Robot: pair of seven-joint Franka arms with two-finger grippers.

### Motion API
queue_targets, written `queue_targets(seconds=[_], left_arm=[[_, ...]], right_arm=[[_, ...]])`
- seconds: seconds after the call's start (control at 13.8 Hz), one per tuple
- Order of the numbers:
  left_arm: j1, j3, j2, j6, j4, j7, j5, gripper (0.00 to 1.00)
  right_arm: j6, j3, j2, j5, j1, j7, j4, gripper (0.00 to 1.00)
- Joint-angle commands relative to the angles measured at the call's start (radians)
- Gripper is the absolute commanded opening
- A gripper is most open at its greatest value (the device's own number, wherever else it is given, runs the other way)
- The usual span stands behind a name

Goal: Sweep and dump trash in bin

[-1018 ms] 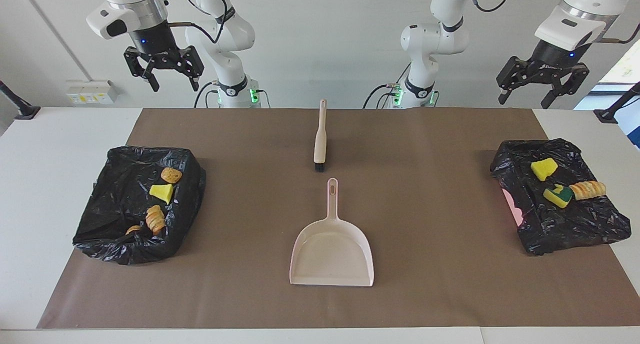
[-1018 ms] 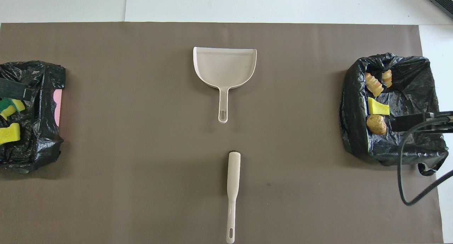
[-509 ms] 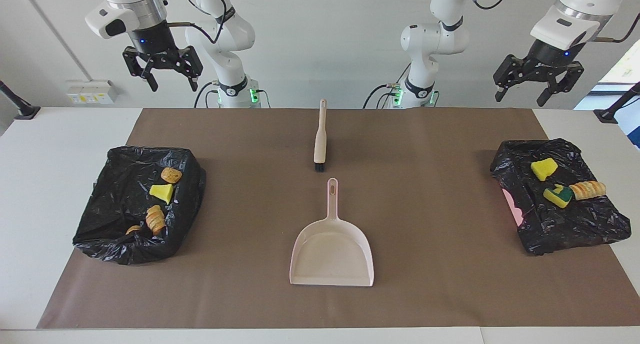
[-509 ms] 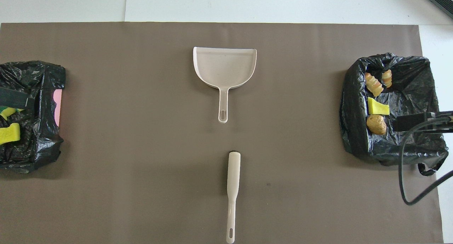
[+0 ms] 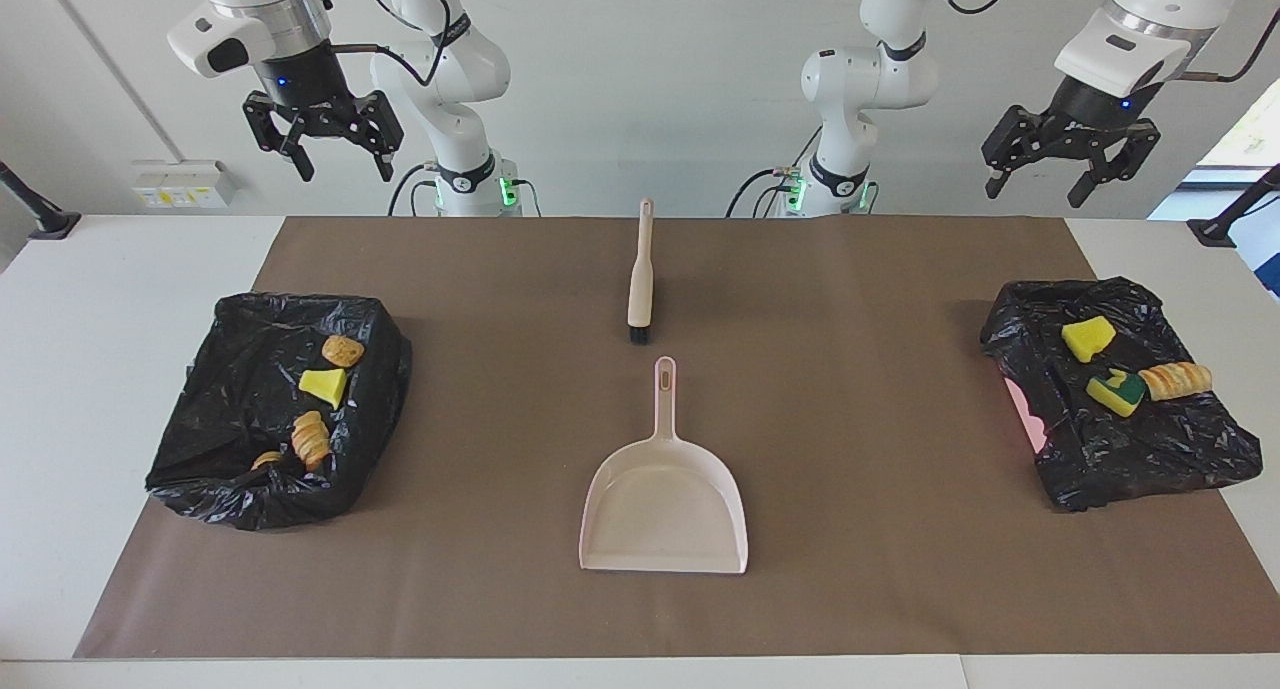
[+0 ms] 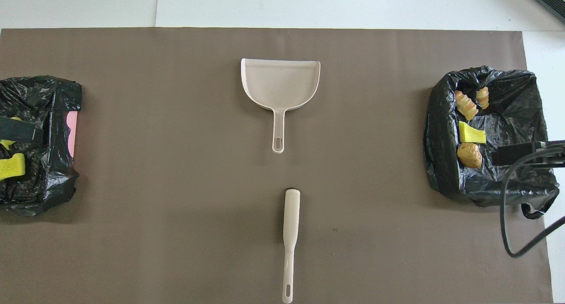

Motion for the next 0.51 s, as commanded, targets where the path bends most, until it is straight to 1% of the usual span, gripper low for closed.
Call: queue_targets(seconds=[0.0,0.44], left_arm=[[-0.001,-0.011,-0.032,-0.011,-0.035,-0.04,0.024,1.0],[0.008,-0.014,-0.034,-0.025,-0.033,-0.054,0.023,1.0]], right_arm=[[-0.01,0.0,-0.01,-0.011,-0.007,-0.005,-0.003,1.0],[-0.008,0.0,-0.012,-0.009,-0.007,-0.007,-0.003,1.0]])
